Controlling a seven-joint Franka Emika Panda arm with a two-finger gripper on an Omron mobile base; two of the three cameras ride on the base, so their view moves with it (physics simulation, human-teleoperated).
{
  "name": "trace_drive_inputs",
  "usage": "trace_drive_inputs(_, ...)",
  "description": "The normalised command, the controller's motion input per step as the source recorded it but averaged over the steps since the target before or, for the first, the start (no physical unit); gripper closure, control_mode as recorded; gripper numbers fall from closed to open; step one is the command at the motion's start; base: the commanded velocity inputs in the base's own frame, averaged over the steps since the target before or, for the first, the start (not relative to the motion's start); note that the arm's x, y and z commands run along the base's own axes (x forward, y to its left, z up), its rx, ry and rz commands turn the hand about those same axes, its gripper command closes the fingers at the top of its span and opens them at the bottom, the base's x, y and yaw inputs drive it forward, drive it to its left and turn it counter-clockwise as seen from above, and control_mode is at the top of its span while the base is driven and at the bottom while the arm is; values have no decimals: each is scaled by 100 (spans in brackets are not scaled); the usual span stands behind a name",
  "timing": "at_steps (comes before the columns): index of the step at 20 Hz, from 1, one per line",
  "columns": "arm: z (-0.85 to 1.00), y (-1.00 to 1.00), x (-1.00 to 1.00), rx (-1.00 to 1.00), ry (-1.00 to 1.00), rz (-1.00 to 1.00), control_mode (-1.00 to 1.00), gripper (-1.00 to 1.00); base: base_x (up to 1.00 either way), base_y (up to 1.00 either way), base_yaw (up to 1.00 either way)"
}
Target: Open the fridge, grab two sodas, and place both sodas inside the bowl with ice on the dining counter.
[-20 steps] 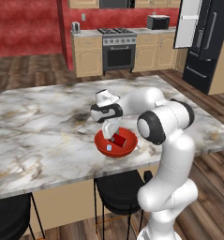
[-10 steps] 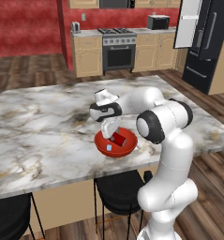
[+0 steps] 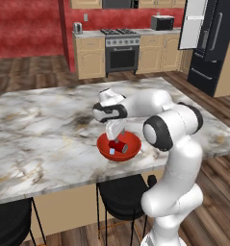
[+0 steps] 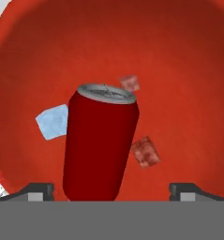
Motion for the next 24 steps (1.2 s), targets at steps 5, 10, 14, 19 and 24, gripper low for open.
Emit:
trace_drive_inputs(5, 59, -10, -39, 4, -16, 0, -100, -100, 0, 0, 0)
trace_drive_inputs(10, 56, -3, -59, 9, -22, -3, -100, -100, 0, 0, 0)
trace_drive_inputs(14, 29, -20, -80, 20, -32, -11, -100, -100, 0, 0, 0)
trace_drive_inputs(19, 30, -44, -78, 30, -38, -12, -100, -100, 0, 0, 0)
trace_drive_inputs(24, 76, -43, -67, 21, -29, -17, -100, -100, 0, 0, 0)
